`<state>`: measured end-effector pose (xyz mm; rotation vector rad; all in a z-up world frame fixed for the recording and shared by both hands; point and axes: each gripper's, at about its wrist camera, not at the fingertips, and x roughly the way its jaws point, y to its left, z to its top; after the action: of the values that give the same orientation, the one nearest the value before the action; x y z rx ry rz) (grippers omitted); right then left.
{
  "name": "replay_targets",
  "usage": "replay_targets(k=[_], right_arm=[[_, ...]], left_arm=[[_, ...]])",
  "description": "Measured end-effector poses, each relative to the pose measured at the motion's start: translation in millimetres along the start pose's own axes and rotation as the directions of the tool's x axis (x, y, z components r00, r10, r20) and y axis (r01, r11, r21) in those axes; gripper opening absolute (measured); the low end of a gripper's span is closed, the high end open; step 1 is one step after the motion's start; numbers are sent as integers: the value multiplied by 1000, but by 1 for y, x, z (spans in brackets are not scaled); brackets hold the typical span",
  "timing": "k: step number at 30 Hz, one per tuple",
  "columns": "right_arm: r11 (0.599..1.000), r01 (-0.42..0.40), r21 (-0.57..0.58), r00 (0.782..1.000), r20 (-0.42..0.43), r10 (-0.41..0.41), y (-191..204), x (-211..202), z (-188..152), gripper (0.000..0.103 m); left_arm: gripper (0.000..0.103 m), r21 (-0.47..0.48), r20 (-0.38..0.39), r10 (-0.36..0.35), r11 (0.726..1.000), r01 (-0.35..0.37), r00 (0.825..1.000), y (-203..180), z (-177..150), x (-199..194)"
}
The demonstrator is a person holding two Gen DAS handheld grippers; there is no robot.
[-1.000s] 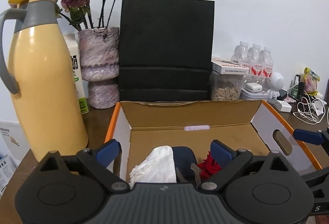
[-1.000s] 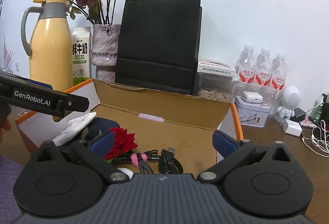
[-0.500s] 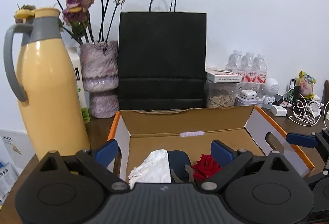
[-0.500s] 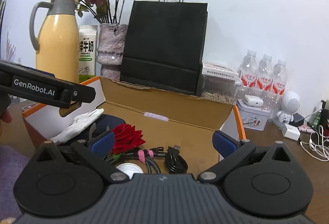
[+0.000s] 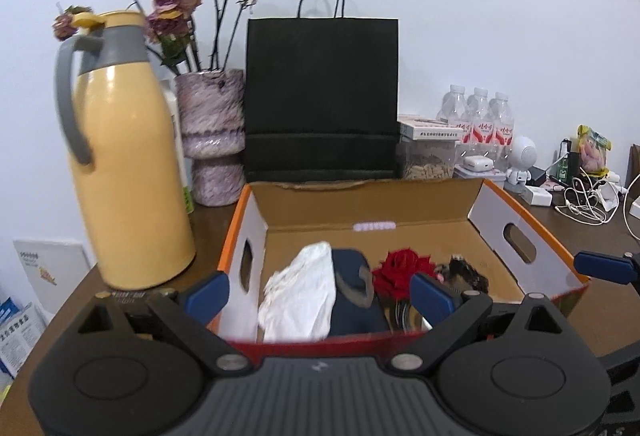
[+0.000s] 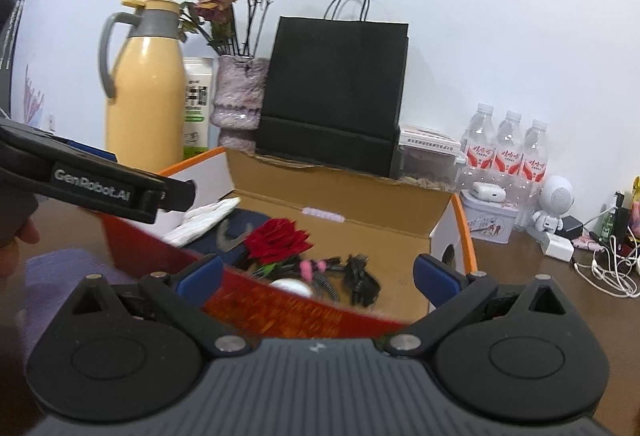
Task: Organize objects
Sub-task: 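Move both grippers back toward the plush toy and purple cloth, then grasp the purple cloth pouch with the left gripper while the right gripper grasps the plush toy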
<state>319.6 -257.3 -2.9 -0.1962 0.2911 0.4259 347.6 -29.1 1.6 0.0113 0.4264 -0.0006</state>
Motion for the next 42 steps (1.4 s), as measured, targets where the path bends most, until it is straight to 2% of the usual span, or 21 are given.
replay_targets(k=[5, 14, 23, 26, 30, 32, 34, 35, 37, 42], right_arm=[[999, -38, 1, 999, -19, 38, 20, -29, -11, 103], [996, -90, 25, 990, -103, 92, 54, -72, -30, 103], [992, -88, 95, 975, -198, 106, 74, -84, -49, 103], [989, -90, 114, 971, -212, 113, 78, -81, -51, 97], [982, -76, 174, 964, -238, 117, 76, -73, -53, 80], [974, -87, 208, 958, -252, 139, 74, -70, -54, 75], [968, -106, 229, 951, -260, 165, 74, -67, -55, 60], [968, -105, 226, 952, -260, 164, 75, -68, -54, 60], [971, -104, 216, 956, -247, 157, 75, -72, -53, 50], [973, -99, 206, 969, -201, 141, 68, -86, -47, 49]], left_arm=[[97, -22, -29, 5, 1000, -5, 1000, 5, -17, -26], [97, -39, -92, 18, 999, -22, 996, 21, -46, -74], [98, -26, -116, 45, 999, -48, 992, 38, -64, -119], [98, -18, -120, 52, 998, -55, 991, 43, -68, -130], [98, -10, -131, 57, 998, -59, 990, 47, -74, -140], [98, -11, -140, 55, 998, -58, 989, 48, -76, -142], [98, -13, -148, 50, 999, -53, 988, 48, -78, -144], [98, -14, -151, 48, 999, -51, 987, 48, -78, -144], [98, -11, -154, 46, 999, -49, 987, 46, -78, -144], [98, -8, -144, 40, 999, -42, 989, 41, -73, -144]])
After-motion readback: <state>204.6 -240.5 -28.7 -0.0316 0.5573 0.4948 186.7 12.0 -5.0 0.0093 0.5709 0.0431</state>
